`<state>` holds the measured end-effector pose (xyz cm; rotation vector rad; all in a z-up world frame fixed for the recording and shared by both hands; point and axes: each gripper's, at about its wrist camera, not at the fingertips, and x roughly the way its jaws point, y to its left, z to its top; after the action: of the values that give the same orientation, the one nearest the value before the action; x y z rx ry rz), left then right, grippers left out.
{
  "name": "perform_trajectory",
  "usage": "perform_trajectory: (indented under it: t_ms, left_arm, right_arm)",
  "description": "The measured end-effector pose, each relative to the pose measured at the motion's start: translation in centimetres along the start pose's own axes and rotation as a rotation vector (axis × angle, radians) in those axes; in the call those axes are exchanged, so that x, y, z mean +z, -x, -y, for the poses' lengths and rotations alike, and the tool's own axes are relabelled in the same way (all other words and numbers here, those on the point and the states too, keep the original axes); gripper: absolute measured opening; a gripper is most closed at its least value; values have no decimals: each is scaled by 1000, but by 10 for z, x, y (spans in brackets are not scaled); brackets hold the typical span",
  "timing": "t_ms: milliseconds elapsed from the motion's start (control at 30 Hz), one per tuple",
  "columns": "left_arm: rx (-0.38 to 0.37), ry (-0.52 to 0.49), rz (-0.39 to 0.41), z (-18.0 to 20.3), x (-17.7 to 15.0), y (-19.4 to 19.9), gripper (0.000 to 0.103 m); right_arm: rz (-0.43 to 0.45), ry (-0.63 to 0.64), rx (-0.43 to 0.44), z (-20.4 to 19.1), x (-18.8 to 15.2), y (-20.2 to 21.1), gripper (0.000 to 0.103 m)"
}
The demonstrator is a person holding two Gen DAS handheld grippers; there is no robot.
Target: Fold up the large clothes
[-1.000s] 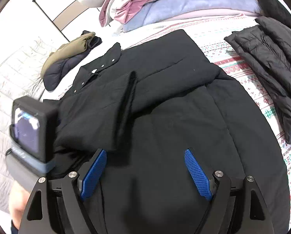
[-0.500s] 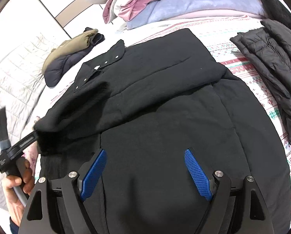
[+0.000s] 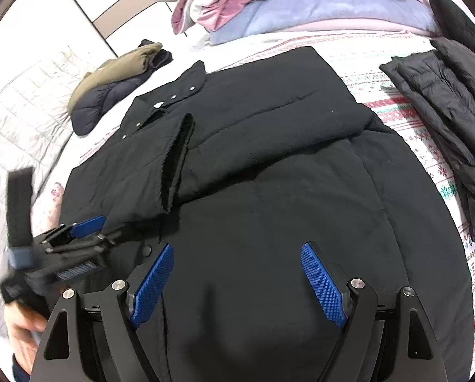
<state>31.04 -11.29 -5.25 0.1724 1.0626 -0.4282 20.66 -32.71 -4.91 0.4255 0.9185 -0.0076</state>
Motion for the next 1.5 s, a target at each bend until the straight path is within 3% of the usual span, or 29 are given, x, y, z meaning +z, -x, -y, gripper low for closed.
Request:
perform_trajectory:
  t_ms: [100,267,367,567,733,767,800,833,900,1000,1167,1233,1267,1333,1400,1500]
  left_arm:
    - [-5,52,8,8,10,-9,72]
    - [169,6,11,48,37,-42,72]
    - [216,18,9,57,47,-50,72]
    - [200,85,29,59,51,-40,75]
    - [270,80,18,73,63,-54,76]
    - [285,63,27,77,66,-57,73]
    - [297,54,26,79,69,-60,58]
    - [313,53,23,79,71,-63,51]
    - [312,65,43,79,75,-62,22]
    - [330,104,79,76,85,-55,14]
    - [226,222,150,63,96,-41,14]
    - [221,213,92,64,90,-61,21]
    - [216,197,77,65,85,-70,30]
    - [200,170,102,67,82,-68,37]
    - [127,182,92,65,81,-60,56]
    - [58,217,102,56,76,-33,59]
  right_arm:
    - [0,-7,-5,1,0,-1,84]
    - [-7,-26,-19,6,0,-3,84]
    - [-4,-29,-20,7,0,-1,84]
    - [2,-33,-18,8,0,2,84]
    - [29,-22,-63,8,0,7,84]
    - [33,-19,-74,8,0,8,84]
    - [36,-17,-81,8,0,8,84]
    - [42,-16,-88,9,1,10,84]
    - [63,-8,-112,10,1,14,84]
    - [86,4,-150,11,3,20,84]
    - [100,5,-182,17,5,23,84]
    - [98,9,-183,17,6,22,84]
    - [98,14,-185,17,6,22,84]
    - [107,28,-193,13,5,23,84]
    - [116,46,-203,10,4,23,84]
    - [122,60,-208,8,4,23,84]
